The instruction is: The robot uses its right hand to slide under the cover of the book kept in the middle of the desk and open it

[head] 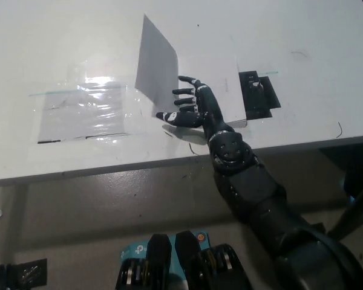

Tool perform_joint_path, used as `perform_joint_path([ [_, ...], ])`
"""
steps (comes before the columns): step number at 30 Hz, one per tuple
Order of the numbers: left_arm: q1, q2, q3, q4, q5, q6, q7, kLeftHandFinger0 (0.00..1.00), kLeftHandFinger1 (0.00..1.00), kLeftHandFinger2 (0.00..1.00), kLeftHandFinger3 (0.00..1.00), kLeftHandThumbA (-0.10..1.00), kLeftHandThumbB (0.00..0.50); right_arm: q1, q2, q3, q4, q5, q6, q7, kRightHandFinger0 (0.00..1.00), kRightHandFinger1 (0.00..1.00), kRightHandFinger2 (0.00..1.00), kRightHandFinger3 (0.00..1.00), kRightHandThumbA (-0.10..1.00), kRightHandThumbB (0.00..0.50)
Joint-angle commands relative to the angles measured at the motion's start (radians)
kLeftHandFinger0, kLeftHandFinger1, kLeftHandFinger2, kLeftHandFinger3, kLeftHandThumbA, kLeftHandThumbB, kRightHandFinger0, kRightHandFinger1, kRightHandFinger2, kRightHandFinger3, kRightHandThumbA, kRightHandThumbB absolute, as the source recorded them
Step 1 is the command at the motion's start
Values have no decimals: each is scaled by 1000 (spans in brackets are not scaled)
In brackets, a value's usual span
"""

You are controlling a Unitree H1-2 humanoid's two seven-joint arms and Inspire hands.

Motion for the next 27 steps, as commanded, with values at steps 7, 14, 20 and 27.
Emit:
perform_joint_path([
  [7,-39,31,-29,-24,25,5,13,1000,998,1000,1000,1000,31,-99,43,181,3,-198,-61,70,526,539,699,890,1000,171],
  [14,-61,36,-21,-26,30,11,47,1000,981,1000,997,1000,33,-138,11,303,-48,-297,-32,114,563,587,625,701,1000,228],
  [20,-58,43,-19,-13,34,11,40,1000,946,964,1000,1000,42,-137,-28,358,-87,-358,22,170,433,461,489,541,1000,269],
  [27,-47,28,-15,-32,26,18,34,1000,980,1000,1000,1000,38,-106,-73,359,-131,-390,62,219,577,633,638,439,1000,252],
])
